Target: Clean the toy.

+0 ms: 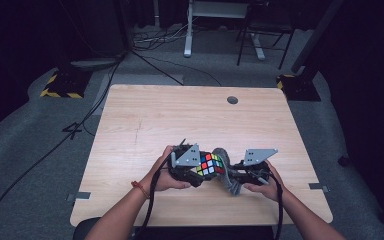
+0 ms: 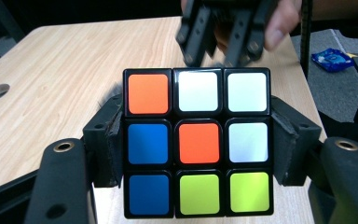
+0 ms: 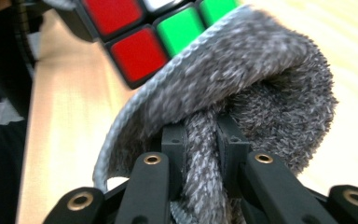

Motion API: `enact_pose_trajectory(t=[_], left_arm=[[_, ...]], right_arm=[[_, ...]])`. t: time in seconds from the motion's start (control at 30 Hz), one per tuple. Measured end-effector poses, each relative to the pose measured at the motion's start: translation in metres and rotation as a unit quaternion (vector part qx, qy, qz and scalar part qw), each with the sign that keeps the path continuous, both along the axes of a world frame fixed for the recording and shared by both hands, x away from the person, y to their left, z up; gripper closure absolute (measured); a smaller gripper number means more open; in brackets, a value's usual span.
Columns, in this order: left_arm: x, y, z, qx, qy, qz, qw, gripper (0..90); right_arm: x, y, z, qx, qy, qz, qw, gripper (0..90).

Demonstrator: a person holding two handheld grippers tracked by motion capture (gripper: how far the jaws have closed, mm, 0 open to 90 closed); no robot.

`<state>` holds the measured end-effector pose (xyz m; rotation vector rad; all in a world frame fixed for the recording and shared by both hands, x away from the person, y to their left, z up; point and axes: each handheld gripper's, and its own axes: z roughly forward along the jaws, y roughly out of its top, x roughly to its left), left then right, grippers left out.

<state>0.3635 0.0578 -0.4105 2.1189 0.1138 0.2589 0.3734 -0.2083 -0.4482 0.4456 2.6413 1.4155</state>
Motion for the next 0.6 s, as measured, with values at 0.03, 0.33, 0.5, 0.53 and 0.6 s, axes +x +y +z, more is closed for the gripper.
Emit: enact_pose_trajectory(t=[0.03, 0.33, 0.5, 0.53, 0.6], left_arm=[[0.0, -0.001, -0.001, 0.009, -0.006, 0.001, 0.9999, 33.6], [0.003, 0.0, -0.008, 0.035, -0.004, 0.009, 0.9994, 33.0], [0.005, -0.004, -0.011, 0.051, 0.0, 0.014, 0.9986, 32.8], [0.005, -0.005, -0.012, 0.057, 0.001, 0.018, 0.9982, 32.6], [0.005, -0.008, -0.014, 0.069, -0.001, 0.022, 0.9974, 32.4]], right_arm=[[-0.001, 0.002, -0.001, 0.001, 0.001, 0.007, 1.0, 77.3], [-0.006, -0.007, 0.012, 0.048, -0.015, 0.011, 0.9987, 77.4], [-0.009, -0.009, 0.019, 0.062, -0.026, 0.007, 0.9977, 77.5], [-0.009, -0.008, 0.019, 0.06, -0.026, 0.008, 0.9978, 77.5], [-0.01, -0.007, 0.019, 0.059, -0.027, 0.009, 0.9979, 77.4]])
